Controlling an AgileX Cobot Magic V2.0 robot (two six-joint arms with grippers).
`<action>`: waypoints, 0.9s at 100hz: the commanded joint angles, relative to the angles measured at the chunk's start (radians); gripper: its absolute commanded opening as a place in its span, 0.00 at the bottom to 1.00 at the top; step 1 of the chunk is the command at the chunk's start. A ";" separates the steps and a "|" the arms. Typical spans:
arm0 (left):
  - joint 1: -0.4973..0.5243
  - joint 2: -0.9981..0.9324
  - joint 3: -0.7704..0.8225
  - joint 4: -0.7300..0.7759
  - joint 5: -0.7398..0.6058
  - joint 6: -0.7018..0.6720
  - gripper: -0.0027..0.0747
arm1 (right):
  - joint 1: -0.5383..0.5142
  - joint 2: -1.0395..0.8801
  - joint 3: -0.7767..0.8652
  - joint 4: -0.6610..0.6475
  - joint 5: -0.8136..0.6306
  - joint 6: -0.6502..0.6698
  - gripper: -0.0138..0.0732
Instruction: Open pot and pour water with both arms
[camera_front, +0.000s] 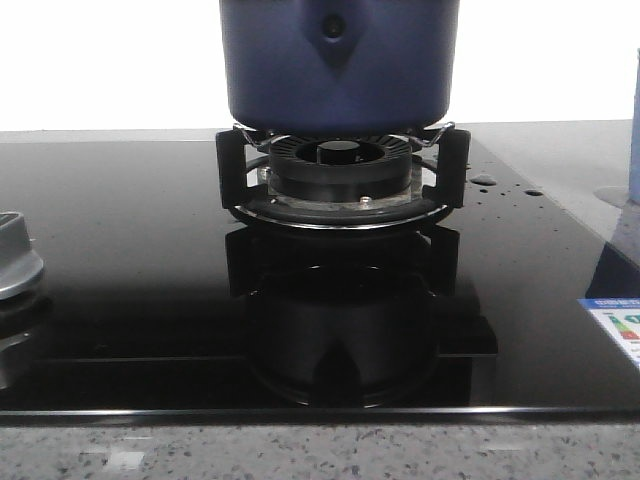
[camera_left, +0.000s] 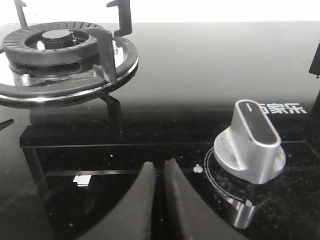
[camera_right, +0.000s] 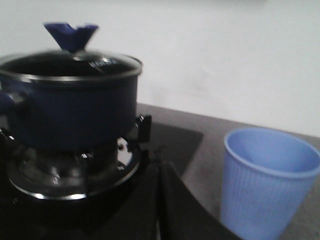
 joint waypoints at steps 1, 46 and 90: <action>-0.001 -0.030 0.046 0.002 -0.046 -0.009 0.02 | 0.002 -0.029 0.025 0.235 0.006 -0.281 0.08; -0.001 -0.030 0.046 0.002 -0.046 -0.009 0.02 | -0.179 -0.476 0.223 0.477 0.377 -0.471 0.08; -0.001 -0.030 0.046 0.002 -0.046 -0.009 0.02 | -0.215 -0.474 0.223 0.477 0.549 -0.473 0.08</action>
